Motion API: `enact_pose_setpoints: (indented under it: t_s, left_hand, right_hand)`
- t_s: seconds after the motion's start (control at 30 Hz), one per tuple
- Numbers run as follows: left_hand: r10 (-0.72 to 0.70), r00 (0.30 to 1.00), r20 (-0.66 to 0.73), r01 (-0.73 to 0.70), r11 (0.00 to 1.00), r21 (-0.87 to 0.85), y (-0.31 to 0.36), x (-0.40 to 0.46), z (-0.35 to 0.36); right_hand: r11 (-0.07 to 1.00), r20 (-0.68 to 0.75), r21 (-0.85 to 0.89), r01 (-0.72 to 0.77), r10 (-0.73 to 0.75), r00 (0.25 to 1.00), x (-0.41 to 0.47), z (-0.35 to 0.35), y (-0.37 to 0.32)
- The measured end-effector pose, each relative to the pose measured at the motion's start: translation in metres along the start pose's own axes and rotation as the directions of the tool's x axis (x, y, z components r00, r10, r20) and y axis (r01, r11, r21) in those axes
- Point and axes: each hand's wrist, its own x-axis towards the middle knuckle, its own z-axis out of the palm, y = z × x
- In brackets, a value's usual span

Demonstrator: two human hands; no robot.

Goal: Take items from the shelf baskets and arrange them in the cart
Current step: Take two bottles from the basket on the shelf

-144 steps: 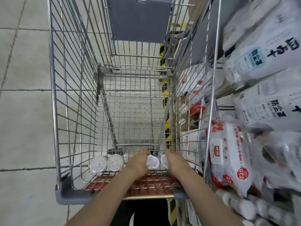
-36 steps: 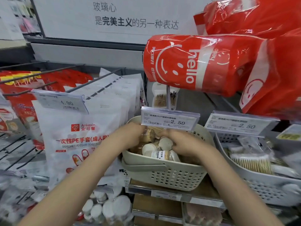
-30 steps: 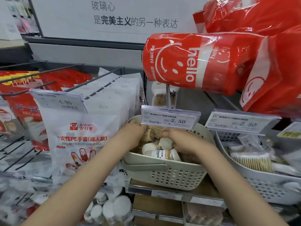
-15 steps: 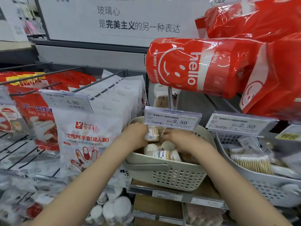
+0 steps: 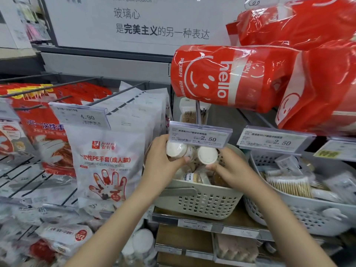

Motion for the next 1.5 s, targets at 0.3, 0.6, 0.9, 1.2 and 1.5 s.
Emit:
enact_pose_setpoints:
  t_s: [0.3,0.6,0.9,1.2,1.5]
  left_hand:
    - [-0.001,0.977,-0.212,-0.023,0.994,-0.110,0.020,-0.085,-0.012]
    - [-0.332,0.853,-0.402,0.252,0.937,-0.240,0.019,-0.204,-0.080]
    - [-0.515,0.528,-0.675,0.374,0.855,-0.360,-0.016,-0.293,-0.189]
    - [-0.526,0.206,-0.825,0.478,0.790,-0.385,-0.074,-0.361,-0.328]
    - [-0.569,0.095,-0.817,0.608,0.683,-0.405,-0.179,-0.378,-0.428]
  right_hand:
    - [0.992,-0.188,0.064,0.108,-0.094,0.978,-0.073,0.006,-0.036]
    - [0.878,-0.167,0.465,0.109,-0.034,0.985,-0.120,0.067,-0.106]
    - [0.706,0.257,0.696,-0.132,-0.073,0.964,-0.117,0.182,-0.183]
    - [0.605,0.548,0.725,-0.329,-0.218,0.808,-0.076,0.353,-0.293]
    - [0.696,0.680,0.610,-0.379,-0.213,0.702,-0.032,0.507,-0.349]
